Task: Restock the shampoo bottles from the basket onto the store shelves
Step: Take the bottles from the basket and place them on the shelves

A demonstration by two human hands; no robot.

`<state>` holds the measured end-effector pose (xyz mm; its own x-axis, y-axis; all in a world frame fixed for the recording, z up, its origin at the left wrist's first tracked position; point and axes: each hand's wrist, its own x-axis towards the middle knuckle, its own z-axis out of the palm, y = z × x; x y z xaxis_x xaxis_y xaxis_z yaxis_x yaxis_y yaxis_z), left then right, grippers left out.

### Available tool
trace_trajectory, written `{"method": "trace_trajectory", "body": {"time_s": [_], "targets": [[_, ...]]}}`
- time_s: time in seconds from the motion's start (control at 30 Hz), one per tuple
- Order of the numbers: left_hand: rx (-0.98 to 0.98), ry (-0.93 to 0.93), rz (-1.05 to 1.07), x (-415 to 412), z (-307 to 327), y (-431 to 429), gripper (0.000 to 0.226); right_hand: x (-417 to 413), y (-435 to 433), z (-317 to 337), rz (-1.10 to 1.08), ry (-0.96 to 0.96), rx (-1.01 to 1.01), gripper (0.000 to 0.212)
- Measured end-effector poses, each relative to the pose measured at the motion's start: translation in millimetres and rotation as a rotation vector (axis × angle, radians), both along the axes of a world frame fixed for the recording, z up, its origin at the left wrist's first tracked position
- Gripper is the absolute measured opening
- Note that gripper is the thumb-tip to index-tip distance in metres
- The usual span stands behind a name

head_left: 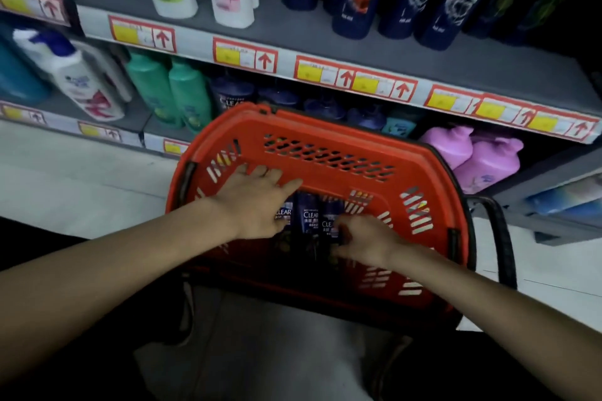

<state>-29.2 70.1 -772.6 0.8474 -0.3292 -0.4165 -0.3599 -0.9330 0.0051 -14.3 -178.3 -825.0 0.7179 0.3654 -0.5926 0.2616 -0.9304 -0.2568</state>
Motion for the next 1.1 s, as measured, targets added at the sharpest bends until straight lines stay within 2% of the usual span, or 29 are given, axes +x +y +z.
{"method": "trace_trajectory", "body": {"time_s": [0.13, 0.2, 0.33, 0.47, 0.63, 0.8, 0.93, 1.1], "targets": [[0.005, 0.029, 0.03, -4.2, -9.0, 13.3, 0.088, 25.7, 36.8, -42.2, -0.1, -0.04, 0.025, 0.043], [-0.007, 0.038, 0.042, -4.8, -10.1, 18.6, 0.087, 38.8, 53.7, -66.3, -0.173, -0.069, 0.009, 0.04], [-0.029, 0.041, 0.054, -1.1, -8.5, 26.9, 0.083, 57.9, 79.3, -111.6, -0.364, -0.089, 0.048, 0.058], [-0.032, 0.048, 0.052, 8.6, -1.0, 30.1, 0.078, 61.7, 97.5, -128.1, -0.505, -0.173, 0.022, 0.071], [-0.018, 0.049, 0.065, 16.8, 1.0, 29.3, 0.074, 61.2, 113.3, -136.9, -0.676, -0.181, 0.049, 0.066], [-0.011, 0.049, 0.07, 19.9, 2.2, 25.7, 0.073, 60.1, 111.0, -136.2, -0.674, -0.221, 0.099, 0.071], [-0.002, 0.058, 0.069, 22.8, 4.3, 23.3, 0.072, 54.2, 110.5, -122.7, -0.783, -0.193, 0.218, 0.07], [-0.002, 0.08, 0.106, 27.2, 8.0, 22.8, 0.069, 47.6, 95.1, -97.1, -0.764, -0.144, 0.286, 0.073]]}}
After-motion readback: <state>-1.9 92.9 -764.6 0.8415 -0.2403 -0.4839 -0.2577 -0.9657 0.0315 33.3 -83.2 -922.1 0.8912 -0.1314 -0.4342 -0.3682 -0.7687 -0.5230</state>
